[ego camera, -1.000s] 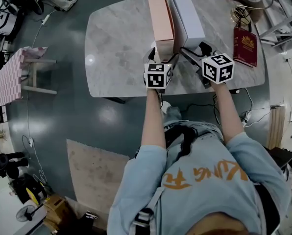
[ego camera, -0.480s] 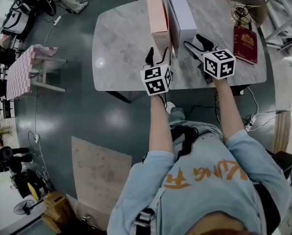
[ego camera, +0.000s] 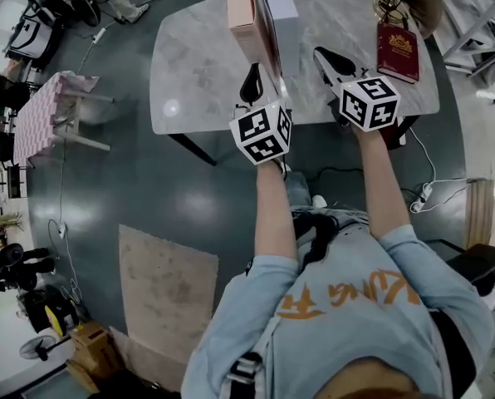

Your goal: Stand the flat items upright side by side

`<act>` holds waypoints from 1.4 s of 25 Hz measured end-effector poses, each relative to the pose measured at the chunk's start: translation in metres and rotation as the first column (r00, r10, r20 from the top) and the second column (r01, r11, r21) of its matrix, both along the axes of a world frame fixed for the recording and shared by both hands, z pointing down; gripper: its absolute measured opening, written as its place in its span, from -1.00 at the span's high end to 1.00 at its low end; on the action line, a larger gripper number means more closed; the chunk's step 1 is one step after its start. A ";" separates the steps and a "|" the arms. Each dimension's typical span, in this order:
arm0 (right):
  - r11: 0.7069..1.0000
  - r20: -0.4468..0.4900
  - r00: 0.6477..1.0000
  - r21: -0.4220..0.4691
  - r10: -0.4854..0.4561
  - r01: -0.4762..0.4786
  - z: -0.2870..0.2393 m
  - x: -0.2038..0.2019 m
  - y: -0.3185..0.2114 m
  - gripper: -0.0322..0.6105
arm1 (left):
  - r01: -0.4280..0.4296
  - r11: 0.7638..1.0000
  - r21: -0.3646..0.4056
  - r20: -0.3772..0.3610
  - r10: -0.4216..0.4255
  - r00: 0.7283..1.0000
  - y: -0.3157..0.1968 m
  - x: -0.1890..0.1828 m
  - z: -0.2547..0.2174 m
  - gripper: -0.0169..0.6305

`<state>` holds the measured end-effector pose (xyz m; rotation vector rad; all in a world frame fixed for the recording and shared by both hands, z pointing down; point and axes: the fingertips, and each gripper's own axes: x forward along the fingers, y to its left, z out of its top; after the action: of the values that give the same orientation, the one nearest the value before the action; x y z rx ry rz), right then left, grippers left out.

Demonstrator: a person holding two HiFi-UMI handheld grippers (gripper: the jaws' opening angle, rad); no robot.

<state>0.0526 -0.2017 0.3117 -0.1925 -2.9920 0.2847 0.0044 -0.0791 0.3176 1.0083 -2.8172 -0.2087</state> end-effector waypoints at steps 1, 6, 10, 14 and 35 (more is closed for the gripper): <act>1.000 0.018 1.000 0.004 -0.007 0.007 -0.005 0.010 0.003 0.89 | 0.008 1.000 0.001 0.015 -0.008 1.000 0.002 0.008 -0.006 0.91; 0.999 0.073 0.997 0.038 -0.024 0.022 -0.026 0.046 0.017 0.89 | 0.016 0.999 -0.044 0.053 -0.013 0.999 0.007 0.045 -0.018 0.91; 0.996 0.085 0.996 0.090 0.012 -0.019 -0.036 0.054 0.022 0.89 | 0.025 0.995 -0.097 0.075 -0.018 0.997 0.009 0.058 -0.020 0.91; 0.992 0.081 0.996 0.122 0.029 -0.038 -0.038 0.057 0.025 0.89 | 0.043 0.994 -0.098 0.096 -0.033 0.995 0.015 0.061 -0.028 0.91; 0.988 0.098 0.994 0.140 0.058 -0.071 -0.042 0.070 0.018 0.89 | 0.035 0.996 -0.085 0.106 -0.026 0.994 0.018 0.072 -0.028 0.91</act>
<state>0.1224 -0.1833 0.2700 -0.0964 -3.0995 0.0675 0.0768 -0.0614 0.2892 0.9852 -2.9088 -0.0374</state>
